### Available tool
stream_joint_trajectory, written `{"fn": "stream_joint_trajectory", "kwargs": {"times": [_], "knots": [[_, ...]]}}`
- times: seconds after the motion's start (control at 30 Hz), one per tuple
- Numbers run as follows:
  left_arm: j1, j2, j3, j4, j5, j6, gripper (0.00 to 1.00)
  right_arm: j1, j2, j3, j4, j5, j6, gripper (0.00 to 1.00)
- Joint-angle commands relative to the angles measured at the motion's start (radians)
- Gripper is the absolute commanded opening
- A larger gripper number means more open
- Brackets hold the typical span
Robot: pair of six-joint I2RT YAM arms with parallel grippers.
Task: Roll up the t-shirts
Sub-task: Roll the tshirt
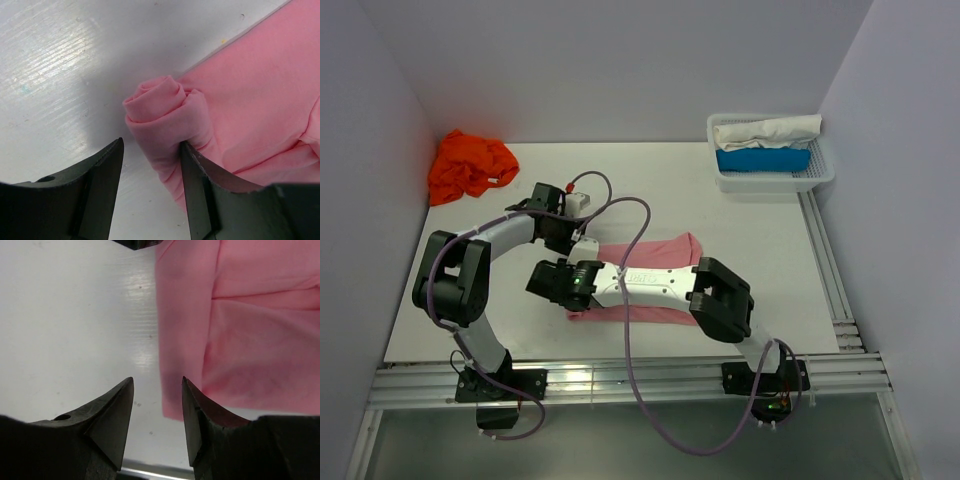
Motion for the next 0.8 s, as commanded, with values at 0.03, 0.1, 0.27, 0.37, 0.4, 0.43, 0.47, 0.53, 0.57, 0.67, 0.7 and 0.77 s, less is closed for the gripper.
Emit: {"fn": "stream_joint_trajectory", "kwargs": {"times": [0.03,0.1,0.27,0.37,0.4,0.43,0.47,0.53,0.57,0.67,0.7,0.77], "knots": [[-0.009,-0.034,0.004,0.021,-0.012,0.002,0.55,-0.019,0.047,0.065,-0.036,0.090,-0.073,0.51],[-0.009,-0.036,0.006,0.021,-0.016,0.004,0.55,-0.033,0.067,0.085,-0.021,0.098,-0.096,0.50],[-0.010,-0.034,0.004,0.021,-0.015,0.004,0.55,-0.048,0.142,0.187,-0.079,0.121,-0.108,0.50],[-0.010,-0.034,0.006,0.021,-0.015,0.002,0.55,-0.051,0.174,0.229,-0.099,0.130,-0.114,0.49],[-0.010,-0.033,0.004,0.021,-0.013,0.002,0.55,-0.051,0.179,0.237,-0.099,0.128,-0.116,0.49],[-0.010,-0.033,0.006,0.021,-0.013,0.002,0.55,-0.051,0.184,0.243,-0.101,0.128,-0.116,0.49],[-0.010,-0.031,0.004,0.021,-0.013,0.002,0.55,-0.051,0.191,0.249,-0.101,0.128,-0.119,0.49],[-0.010,-0.034,0.007,0.020,-0.013,0.002,0.55,-0.050,0.205,0.257,-0.108,0.128,-0.116,0.49],[-0.010,-0.034,0.006,0.020,-0.013,0.002,0.55,-0.051,0.210,0.258,-0.110,0.125,-0.116,0.49],[-0.012,-0.034,0.009,0.015,-0.009,0.004,0.55,-0.056,0.227,0.249,-0.116,0.107,-0.106,0.49],[-0.012,-0.036,0.012,0.015,-0.007,0.004,0.56,-0.056,0.228,0.243,-0.113,0.099,-0.103,0.49],[-0.010,-0.036,0.013,0.013,-0.003,0.006,0.57,-0.059,0.236,0.229,-0.121,0.087,-0.094,0.49]]}}
